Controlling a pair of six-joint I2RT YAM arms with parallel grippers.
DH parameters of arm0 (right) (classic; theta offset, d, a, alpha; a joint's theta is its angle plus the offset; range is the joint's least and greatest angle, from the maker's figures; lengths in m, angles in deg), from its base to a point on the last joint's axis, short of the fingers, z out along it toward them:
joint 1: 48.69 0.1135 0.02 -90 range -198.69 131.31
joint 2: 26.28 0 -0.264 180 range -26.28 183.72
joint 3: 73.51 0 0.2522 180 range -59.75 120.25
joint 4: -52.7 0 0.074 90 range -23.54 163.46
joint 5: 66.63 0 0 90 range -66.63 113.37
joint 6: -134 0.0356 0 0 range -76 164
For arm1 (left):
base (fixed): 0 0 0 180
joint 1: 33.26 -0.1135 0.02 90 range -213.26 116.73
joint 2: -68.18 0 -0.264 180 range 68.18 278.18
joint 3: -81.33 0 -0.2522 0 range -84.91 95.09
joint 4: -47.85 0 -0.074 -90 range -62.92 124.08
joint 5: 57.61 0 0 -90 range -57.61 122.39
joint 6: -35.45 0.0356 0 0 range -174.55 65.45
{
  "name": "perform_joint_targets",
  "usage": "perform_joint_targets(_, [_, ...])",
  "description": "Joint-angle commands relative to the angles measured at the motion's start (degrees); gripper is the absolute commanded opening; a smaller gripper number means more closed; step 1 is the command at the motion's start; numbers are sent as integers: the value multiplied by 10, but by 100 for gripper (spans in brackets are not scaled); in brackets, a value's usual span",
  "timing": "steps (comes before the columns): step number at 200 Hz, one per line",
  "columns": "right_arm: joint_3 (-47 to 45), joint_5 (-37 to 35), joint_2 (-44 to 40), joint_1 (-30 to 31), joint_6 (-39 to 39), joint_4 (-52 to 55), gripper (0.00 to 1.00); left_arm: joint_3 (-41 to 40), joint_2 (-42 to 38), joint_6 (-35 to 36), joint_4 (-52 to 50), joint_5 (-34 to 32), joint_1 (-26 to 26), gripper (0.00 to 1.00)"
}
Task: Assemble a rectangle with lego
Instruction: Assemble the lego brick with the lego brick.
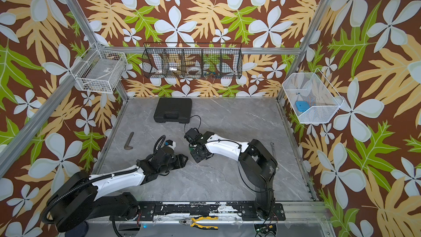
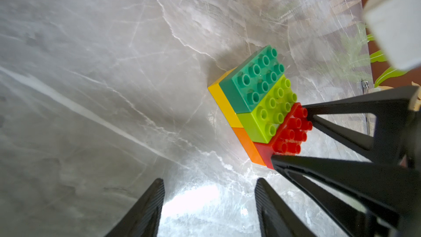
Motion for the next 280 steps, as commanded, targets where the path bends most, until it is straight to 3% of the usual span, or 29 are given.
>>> perform_joint_targets(1, [3,-12,7,1,7,20,32,-2,-4,0,12,-2,-1,66])
perform_joint_targets(280, [6,0,58,1,16,65,23,11,-9,16,-6,-10,-2,66])
